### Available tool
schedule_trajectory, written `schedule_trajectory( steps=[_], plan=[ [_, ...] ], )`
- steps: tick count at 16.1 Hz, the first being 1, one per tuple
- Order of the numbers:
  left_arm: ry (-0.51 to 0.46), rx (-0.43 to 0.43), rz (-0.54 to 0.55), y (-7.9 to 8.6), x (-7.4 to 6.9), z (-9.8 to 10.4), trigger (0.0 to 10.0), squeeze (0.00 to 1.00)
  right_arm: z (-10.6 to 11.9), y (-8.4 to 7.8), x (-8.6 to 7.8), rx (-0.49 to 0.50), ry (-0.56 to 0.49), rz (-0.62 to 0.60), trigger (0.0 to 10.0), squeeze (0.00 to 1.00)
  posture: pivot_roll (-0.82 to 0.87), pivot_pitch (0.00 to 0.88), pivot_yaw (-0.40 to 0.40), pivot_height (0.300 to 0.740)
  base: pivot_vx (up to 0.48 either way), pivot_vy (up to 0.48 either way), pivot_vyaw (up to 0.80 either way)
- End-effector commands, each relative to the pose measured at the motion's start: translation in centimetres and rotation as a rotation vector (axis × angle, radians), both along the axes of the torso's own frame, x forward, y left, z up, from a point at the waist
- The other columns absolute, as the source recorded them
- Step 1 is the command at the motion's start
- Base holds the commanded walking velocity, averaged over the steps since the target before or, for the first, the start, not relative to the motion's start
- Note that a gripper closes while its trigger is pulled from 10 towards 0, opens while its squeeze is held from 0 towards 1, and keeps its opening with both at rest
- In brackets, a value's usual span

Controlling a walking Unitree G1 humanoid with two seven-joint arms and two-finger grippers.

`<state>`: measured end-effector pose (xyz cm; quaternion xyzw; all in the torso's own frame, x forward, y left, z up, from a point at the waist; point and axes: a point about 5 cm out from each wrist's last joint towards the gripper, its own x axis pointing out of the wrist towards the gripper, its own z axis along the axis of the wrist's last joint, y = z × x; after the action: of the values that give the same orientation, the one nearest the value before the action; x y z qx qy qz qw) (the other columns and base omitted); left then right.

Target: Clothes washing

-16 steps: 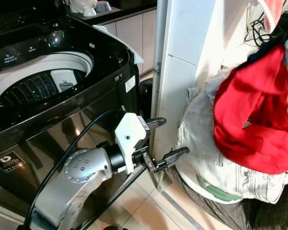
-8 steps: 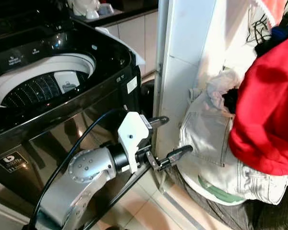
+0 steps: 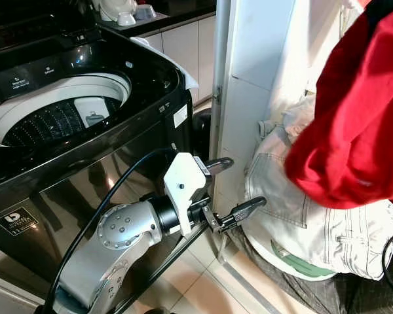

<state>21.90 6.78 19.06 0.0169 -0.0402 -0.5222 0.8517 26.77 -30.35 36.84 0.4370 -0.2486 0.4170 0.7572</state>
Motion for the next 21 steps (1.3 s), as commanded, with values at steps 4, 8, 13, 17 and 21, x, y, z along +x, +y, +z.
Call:
schedule_trajectory(
  steps=[4, 8, 13, 17, 21],
  plan=[
    [-0.006, 0.013, -0.001, 0.0, 0.2, 0.0, 10.0, 0.00, -1.1, -1.0, 0.2, -0.150, 0.164, -0.165, 0.0, 0.00, -0.08, 0.000, 0.041, 0.740, 0.000, 0.000, 0.00],
    [0.001, 0.023, -0.016, -0.1, 0.1, -0.2, 10.0, 0.00, -12.9, -4.3, 3.3, -0.884, 0.884, -0.735, 0.0, 0.00, -0.09, 0.000, 0.050, 0.740, 0.000, 0.000, 0.00],
    [-0.001, 0.041, -0.016, 0.2, 0.0, -0.2, 10.0, 0.00, -18.4, -3.9, 2.6, -1.337, 0.901, -0.838, 10.0, 1.00, -0.07, 0.000, 0.052, 0.740, 0.000, 0.000, 0.00],
    [-0.003, 0.049, -0.010, 0.5, 0.0, -0.1, 10.0, 0.00, -17.4, -2.5, 2.7, -1.393, 0.760, -1.012, 10.0, 1.00, -0.06, 0.000, 0.048, 0.740, 0.000, 0.000, 0.00],
    [0.002, 0.057, 0.000, 0.9, -0.4, -0.2, 10.0, 0.00, -15.7, -1.4, 1.5, -1.439, 0.734, -1.161, 10.0, 1.00, -0.05, 0.000, 0.042, 0.740, 0.000, 0.000, 0.00]
  ],
)
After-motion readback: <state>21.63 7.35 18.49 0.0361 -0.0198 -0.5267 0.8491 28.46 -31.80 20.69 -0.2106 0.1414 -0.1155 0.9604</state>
